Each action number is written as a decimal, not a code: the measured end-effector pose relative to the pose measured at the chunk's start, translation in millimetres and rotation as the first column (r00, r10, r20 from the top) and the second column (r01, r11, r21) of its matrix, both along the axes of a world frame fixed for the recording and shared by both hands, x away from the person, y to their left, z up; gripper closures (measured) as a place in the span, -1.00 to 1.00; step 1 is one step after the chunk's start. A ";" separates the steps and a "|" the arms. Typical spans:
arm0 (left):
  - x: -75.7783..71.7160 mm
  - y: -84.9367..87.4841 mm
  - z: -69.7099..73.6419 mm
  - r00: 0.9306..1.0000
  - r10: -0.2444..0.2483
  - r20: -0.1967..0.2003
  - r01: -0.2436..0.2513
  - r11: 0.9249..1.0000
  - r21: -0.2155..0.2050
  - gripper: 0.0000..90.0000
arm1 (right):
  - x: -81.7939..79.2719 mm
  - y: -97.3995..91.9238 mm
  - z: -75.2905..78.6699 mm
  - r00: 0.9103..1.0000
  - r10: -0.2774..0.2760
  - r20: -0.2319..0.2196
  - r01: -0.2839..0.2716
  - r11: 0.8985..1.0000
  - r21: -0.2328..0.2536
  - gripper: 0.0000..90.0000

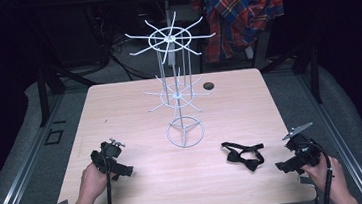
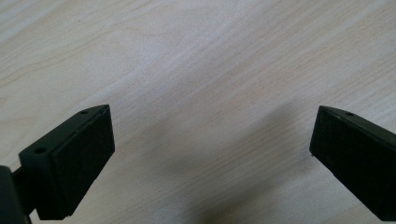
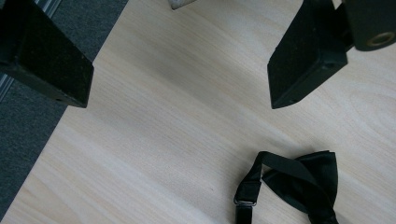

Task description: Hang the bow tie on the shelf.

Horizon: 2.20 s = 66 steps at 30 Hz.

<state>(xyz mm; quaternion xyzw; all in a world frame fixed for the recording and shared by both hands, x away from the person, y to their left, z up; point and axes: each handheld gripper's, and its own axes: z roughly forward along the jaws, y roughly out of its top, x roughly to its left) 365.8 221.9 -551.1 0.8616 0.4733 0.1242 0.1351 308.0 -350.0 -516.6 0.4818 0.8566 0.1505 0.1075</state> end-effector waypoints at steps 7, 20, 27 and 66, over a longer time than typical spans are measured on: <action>-0.5 0.0 0.6 1.000 0.001 0.001 -0.001 1.000 0.000 -1.00 | -0.1 1.5 0.4 1.000 -0.001 -0.002 0.001 1.000 0.006 -0.84; 0.2 0.4 0.4 1.000 -0.004 0.003 0.004 1.000 0.001 -1.00 | 2.5 4.8 -0.7 0.999 -0.033 -0.013 0.034 0.996 0.086 -0.84; 1.3 -0.8 -0.7 1.000 -0.006 0.000 0.006 1.000 0.008 -1.00 | 4.9 11.0 -1.7 0.999 -0.034 -0.011 0.035 0.992 0.118 -0.87; 2.3 -3.3 -2.9 1.000 -0.011 0.000 0.011 1.000 0.026 -1.00 | 38.2 51.9 -26.3 0.998 -0.064 -0.026 0.066 0.992 0.109 0.25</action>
